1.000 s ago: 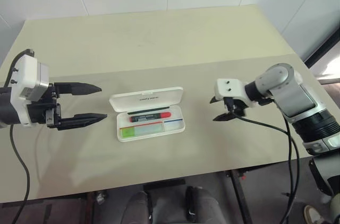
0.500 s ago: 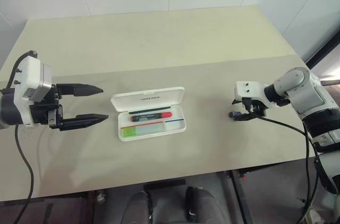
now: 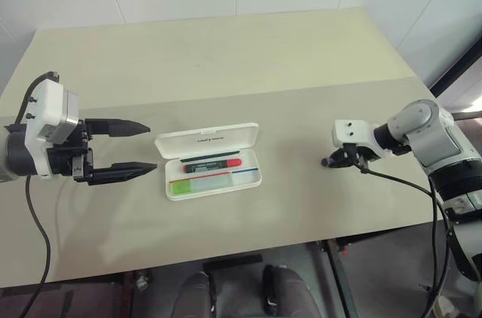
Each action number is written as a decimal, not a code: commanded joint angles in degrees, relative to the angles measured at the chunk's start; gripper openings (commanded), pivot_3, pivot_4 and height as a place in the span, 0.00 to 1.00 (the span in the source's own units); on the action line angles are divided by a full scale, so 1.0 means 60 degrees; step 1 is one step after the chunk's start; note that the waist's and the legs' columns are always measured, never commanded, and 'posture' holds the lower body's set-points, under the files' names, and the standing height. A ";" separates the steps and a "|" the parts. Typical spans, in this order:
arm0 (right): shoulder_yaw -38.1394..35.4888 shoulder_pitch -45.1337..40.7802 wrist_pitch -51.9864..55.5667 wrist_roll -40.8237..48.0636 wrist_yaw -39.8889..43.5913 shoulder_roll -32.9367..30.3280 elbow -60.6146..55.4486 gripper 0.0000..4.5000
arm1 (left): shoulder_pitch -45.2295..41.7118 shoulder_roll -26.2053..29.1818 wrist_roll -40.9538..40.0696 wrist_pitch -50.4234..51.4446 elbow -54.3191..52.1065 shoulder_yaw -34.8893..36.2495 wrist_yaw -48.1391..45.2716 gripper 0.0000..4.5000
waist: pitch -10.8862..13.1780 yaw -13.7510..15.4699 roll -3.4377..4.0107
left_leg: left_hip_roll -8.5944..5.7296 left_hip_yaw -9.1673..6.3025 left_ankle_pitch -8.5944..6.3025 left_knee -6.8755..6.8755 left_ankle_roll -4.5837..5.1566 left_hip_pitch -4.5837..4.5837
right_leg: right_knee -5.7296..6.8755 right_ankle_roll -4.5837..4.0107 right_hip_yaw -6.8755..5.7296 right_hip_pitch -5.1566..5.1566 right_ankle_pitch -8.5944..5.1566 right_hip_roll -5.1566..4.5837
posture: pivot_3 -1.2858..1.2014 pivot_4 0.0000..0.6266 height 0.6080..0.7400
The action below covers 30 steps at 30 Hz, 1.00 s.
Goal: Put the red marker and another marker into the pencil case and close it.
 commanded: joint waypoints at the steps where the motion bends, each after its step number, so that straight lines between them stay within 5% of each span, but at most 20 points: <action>1: -0.0576 -0.0130 0.0572 0.0312 0.0021 -0.0100 -0.1260 0.08 | -0.0141 0.0151 -0.0109 -0.0063 -0.0052 0.0228 -0.0088 0.81 | 0.0003 -0.0003 0.0005 | 0.0001 0.0005 -0.0005 -0.0001 0.0001 -0.0001 | -0.0001 0.0000 0.0003 -0.0003 0.0000 0.0001 | 0.52 0.24 1.00; 8: -0.0965 -0.0046 0.2501 0.1213 -0.0130 0.0284 -0.5045 0.08 | -0.0136 0.0188 0.0003 -0.0094 0.0000 0.0156 -0.0142 0.81 | 0.0004 0.0026 0.0007 | 0.0018 0.0008 -0.0015 0.0007 -0.0003 -0.0005 | 0.0001 -0.0003 0.0002 -0.0007 -0.0002 0.0014 | 0.52 0.24 1.00; 15: -0.0593 -0.0277 0.3395 0.1505 -0.0344 0.0553 -0.6837 0.08 | -0.0270 0.0204 0.0166 -0.0208 0.0131 -0.0086 -0.0232 0.81 | 0.0004 0.0054 0.0006 | 0.0017 0.0008 -0.0037 0.0030 0.0011 -0.0015 | -0.0003 -0.0004 0.0000 -0.0003 -0.0004 0.0012 | 0.52 0.24 1.00; 30: 0.1198 -0.0360 0.3105 0.0561 -0.1443 0.2217 -0.6720 0.08 | -0.0213 0.0111 0.0289 -0.0266 0.0100 -0.0207 -0.0184 0.81 | 0.0003 0.0027 0.0004 | 0.0029 0.0011 -0.0039 0.0035 0.0007 -0.0013 | 0.0004 -0.0008 0.0001 -0.0005 -0.0005 0.0024 | 0.52 0.24 1.00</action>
